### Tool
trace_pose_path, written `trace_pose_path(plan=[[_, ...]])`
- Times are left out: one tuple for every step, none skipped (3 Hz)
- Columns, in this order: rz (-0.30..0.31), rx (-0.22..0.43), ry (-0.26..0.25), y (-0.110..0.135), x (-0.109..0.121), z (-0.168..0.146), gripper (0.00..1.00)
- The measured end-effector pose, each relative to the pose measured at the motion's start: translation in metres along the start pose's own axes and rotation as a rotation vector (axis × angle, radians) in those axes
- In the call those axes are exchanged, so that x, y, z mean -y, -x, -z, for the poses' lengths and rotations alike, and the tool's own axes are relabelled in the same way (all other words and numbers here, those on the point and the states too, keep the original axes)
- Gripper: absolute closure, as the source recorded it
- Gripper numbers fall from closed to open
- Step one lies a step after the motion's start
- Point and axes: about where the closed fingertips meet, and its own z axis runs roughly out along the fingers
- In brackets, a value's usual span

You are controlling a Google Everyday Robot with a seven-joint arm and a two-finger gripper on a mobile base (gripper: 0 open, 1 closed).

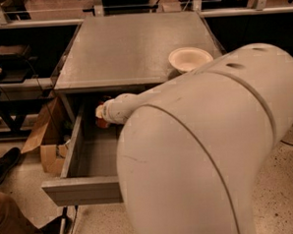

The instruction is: Place coke can into top drawer

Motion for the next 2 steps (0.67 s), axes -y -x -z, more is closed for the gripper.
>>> trace_pose_path(plan=[[0.005,0.025,-0.047,0.0020,0.0090,0.0101,0.37],[0.025,0.047,-0.058,0.0048,0.0071,0.0179,0.15]])
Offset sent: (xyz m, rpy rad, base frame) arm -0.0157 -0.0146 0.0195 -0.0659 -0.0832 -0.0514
